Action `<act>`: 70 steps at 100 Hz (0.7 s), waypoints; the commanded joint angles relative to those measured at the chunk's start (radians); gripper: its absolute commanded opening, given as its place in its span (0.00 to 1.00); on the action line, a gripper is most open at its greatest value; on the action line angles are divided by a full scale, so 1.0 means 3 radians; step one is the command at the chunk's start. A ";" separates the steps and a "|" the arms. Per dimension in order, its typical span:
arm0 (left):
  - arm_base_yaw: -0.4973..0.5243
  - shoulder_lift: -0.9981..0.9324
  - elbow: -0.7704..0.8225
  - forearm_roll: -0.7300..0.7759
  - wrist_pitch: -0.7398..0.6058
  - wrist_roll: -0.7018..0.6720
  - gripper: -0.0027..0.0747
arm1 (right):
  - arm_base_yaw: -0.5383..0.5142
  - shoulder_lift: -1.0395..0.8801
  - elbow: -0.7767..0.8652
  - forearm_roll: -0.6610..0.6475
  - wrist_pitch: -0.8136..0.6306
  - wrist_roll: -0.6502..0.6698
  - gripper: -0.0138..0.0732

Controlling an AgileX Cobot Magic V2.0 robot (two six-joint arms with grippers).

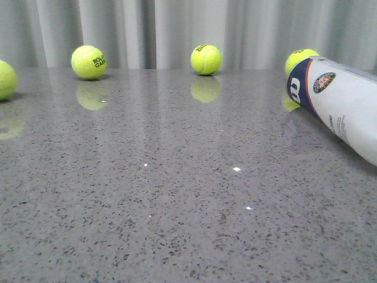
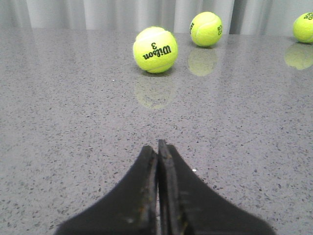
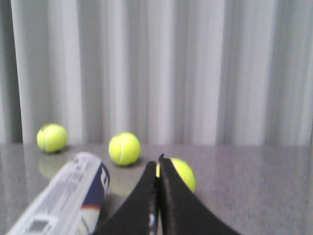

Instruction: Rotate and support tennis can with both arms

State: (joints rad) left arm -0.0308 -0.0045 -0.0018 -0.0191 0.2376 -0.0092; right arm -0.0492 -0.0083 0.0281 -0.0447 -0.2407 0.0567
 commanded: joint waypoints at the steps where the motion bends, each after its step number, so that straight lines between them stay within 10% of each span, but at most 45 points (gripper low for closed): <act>1: 0.0004 -0.0132 0.0158 -0.0012 -0.0222 -0.0026 0.01 | -0.0019 -0.0081 -0.0069 -0.0045 -0.0712 -0.0031 0.09; 37: 0.0004 -0.0132 0.0158 -0.0012 -0.0222 -0.0026 0.01 | -0.0015 -0.0081 -0.0100 0.0001 -0.1529 0.0016 0.09; 70: 0.0004 -0.0132 0.0158 -0.0012 -0.0222 -0.0026 0.01 | -0.0012 0.0038 -0.0920 -0.0368 0.0735 0.0017 0.09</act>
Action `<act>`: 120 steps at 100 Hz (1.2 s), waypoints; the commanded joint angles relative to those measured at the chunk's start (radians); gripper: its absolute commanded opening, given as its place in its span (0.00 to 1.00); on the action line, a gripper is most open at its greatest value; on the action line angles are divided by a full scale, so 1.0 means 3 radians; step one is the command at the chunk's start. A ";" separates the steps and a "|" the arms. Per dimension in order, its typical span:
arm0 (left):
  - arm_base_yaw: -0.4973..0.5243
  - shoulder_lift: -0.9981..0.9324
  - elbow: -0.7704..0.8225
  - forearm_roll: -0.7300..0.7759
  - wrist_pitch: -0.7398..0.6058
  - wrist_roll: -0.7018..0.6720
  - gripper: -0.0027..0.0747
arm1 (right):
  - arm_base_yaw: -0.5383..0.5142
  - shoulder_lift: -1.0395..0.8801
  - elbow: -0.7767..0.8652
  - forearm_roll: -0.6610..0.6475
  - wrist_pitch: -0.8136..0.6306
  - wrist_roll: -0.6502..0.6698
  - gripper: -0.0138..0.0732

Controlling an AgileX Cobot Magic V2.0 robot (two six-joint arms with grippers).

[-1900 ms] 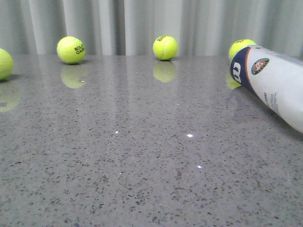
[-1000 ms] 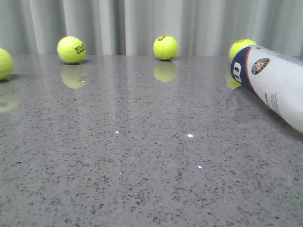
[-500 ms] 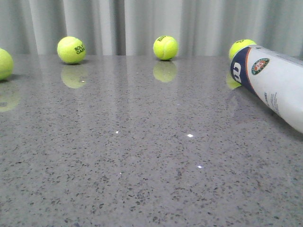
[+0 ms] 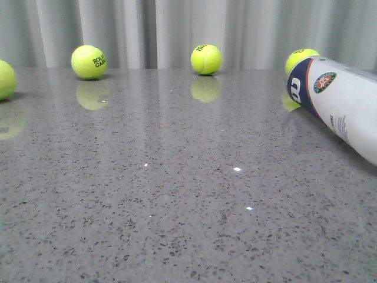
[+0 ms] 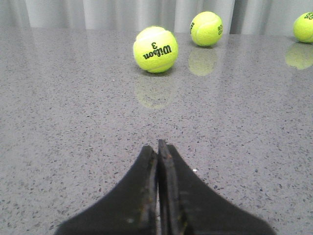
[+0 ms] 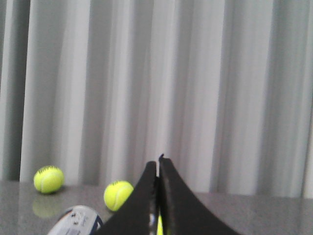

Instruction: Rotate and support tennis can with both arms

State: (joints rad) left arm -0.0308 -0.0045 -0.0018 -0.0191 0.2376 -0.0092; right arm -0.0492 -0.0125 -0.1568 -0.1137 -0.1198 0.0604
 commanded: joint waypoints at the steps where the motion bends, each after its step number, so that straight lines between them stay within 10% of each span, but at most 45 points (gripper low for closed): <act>1: 0.0004 -0.0132 0.0158 -0.0012 -0.0222 -0.0026 0.01 | -0.0012 0.0070 -0.0335 -0.0138 0.0399 0.0005 0.09; 60: 0.0004 -0.0132 0.0158 -0.0012 -0.0222 -0.0026 0.01 | -0.0012 0.1667 -0.1615 0.0310 0.1719 0.0005 0.12; 72: 0.0004 -0.0132 0.0158 -0.0012 -0.0222 -0.0026 0.01 | -0.0012 0.1998 -0.1873 0.0436 0.2074 -0.0057 0.33; 91: 0.0004 -0.0132 0.0158 -0.0012 -0.0222 -0.0026 0.01 | 0.0038 0.2465 -0.2169 0.0621 0.2443 -0.0115 0.93; 120: 0.0004 -0.0132 0.0158 -0.0012 -0.0222 -0.0026 0.01 | 0.0380 0.3268 -0.2667 0.0942 0.3090 -0.0146 0.89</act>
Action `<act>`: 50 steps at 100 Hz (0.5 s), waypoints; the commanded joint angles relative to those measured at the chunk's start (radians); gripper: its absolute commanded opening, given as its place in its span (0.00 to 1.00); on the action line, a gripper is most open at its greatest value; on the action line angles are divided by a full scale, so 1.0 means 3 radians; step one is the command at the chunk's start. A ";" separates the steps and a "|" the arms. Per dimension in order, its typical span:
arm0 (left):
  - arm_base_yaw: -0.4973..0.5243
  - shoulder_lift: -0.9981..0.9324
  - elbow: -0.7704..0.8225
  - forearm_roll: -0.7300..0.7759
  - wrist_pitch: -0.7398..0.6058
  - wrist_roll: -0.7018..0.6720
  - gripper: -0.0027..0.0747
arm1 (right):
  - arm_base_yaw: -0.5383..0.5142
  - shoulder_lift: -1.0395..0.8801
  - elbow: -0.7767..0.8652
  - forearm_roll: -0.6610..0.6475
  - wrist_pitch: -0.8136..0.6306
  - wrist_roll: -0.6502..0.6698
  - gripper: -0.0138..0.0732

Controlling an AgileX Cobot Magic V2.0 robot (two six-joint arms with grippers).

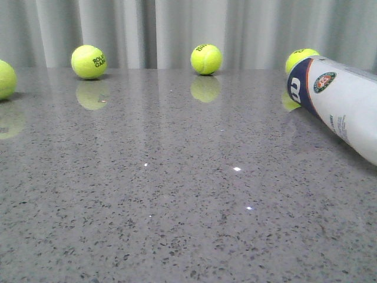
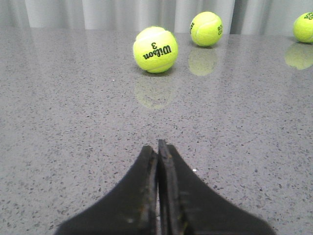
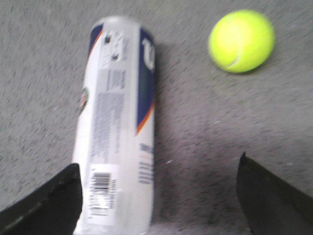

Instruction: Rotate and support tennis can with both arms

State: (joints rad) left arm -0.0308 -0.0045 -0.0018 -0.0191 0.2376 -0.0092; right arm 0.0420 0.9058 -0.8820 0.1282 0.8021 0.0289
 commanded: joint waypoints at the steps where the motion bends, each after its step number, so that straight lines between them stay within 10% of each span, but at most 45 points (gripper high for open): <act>1: 0.0004 -0.0132 0.0158 -0.0012 -0.0222 -0.0026 0.01 | 0.0082 0.0229 -0.0277 0.0144 0.0045 -0.0041 0.89; 50: 0.0004 -0.0132 0.0158 -0.0012 -0.0222 -0.0026 0.01 | 0.0123 0.1592 -0.1034 0.0701 0.0558 -0.0096 0.89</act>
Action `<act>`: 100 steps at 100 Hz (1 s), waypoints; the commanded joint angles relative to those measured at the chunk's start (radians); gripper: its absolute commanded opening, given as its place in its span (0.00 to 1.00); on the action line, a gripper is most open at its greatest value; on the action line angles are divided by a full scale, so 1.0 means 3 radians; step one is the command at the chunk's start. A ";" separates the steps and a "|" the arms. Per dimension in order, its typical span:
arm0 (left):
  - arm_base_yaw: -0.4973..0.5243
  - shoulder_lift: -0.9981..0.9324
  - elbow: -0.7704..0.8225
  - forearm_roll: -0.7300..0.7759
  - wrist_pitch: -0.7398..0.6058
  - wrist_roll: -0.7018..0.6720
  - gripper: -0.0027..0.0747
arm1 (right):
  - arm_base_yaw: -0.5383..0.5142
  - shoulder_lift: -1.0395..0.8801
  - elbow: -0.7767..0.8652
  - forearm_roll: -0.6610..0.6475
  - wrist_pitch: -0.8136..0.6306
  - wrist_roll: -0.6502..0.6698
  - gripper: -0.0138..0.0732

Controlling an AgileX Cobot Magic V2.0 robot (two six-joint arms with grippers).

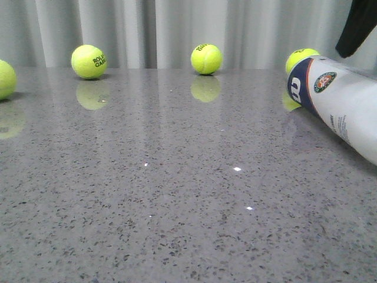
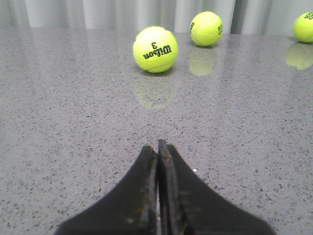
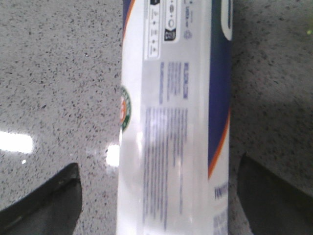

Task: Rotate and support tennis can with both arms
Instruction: 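Lower the right gripper and grasp the can around its middle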

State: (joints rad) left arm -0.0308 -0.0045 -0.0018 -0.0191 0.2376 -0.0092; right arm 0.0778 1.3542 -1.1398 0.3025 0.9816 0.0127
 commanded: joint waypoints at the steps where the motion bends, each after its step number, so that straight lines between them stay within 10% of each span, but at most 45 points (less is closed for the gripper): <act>1: 0.0004 -0.0132 0.0158 -0.0012 -0.0222 -0.0026 0.01 | 0.0003 0.0128 -0.0182 0.0120 -0.0041 -0.0042 0.89; 27: 0.0004 -0.0132 0.0158 -0.0012 -0.0222 -0.0026 0.01 | 0.0003 0.0487 -0.0210 0.0121 -0.0041 -0.0061 0.86; 52: 0.0004 -0.0132 0.0158 -0.0012 -0.0222 -0.0026 0.01 | 0.0003 0.0496 -0.0222 0.0124 -0.0029 -0.0098 0.44; 100: 0.0004 -0.0132 0.0158 -0.0012 -0.0222 -0.0026 0.01 | 0.0593 0.0663 -0.0949 0.0100 0.0194 -0.1210 0.43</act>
State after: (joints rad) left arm -0.0308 -0.0045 -0.0018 -0.0191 0.2376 -0.0092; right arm 0.2157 1.5616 -1.3584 0.3150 1.0560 -0.2404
